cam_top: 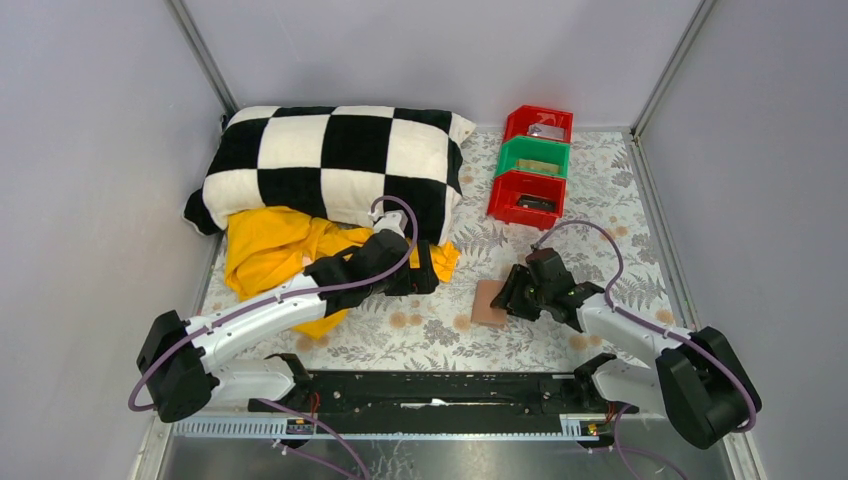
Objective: Take the credit cards out of the card holder
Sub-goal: Open the card holder at the center of the board.
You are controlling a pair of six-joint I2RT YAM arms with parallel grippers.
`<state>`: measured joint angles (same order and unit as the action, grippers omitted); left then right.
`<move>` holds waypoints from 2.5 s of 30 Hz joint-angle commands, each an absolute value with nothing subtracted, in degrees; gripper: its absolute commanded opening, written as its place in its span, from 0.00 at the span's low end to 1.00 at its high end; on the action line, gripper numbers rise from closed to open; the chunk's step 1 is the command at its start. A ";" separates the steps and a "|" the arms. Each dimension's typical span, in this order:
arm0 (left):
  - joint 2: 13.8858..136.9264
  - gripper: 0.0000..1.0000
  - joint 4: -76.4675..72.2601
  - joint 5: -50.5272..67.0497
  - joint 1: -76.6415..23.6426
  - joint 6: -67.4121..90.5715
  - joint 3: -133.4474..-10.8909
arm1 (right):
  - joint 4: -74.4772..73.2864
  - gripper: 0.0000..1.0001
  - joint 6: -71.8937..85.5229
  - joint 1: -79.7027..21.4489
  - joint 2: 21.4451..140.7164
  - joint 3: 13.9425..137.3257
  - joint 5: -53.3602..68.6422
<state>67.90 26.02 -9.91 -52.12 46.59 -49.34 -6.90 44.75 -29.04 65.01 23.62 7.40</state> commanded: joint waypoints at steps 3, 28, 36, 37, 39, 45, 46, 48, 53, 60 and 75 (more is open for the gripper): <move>67.62 0.99 24.59 -10.63 -52.67 46.67 -48.98 | -6.92 0.19 48.02 -28.65 64.76 23.00 8.55; 64.23 0.99 47.22 -23.13 -48.56 44.91 -63.37 | -61.24 0.00 40.86 -58.71 91.47 66.37 -46.59; 57.75 0.99 45.55 -12.12 -33.94 42.80 -59.02 | -46.37 0.49 38.71 -68.63 93.58 65.73 -35.54; 57.71 0.99 45.72 -11.44 -33.46 42.46 -59.13 | -43.36 0.53 37.96 -68.64 91.50 64.00 -32.88; 57.98 0.99 45.88 -10.84 -33.27 41.86 -59.32 | -38.36 0.62 37.26 -68.64 86.26 60.85 -28.98; 61.20 0.99 42.22 -2.31 -34.47 37.58 -59.12 | -35.44 0.68 37.60 -63.10 71.07 53.20 -25.31; 62.16 0.99 41.40 -3.09 -36.56 37.76 -59.27 | -34.95 0.68 37.45 -60.50 68.64 51.33 -23.13; 63.89 0.99 39.74 -3.93 -40.31 38.61 -59.45 | -32.84 0.68 36.47 -54.68 64.11 47.38 -18.09; 71.09 0.97 31.01 1.97 -47.51 41.74 -56.54 | -29.81 0.69 36.26 -49.12 60.84 41.60 -8.51; 81.07 0.86 28.52 -3.03 -55.92 52.33 -57.25 | -17.83 0.70 34.27 -40.10 64.02 33.40 6.90; 74.24 0.67 30.65 -4.81 -53.59 56.02 -51.29 | -0.90 0.63 28.88 -32.09 81.67 26.53 28.83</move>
<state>78.04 31.53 -4.54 -55.05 55.33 -53.04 -5.85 29.34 -32.25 77.52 30.87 23.35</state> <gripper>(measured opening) 0.673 0.668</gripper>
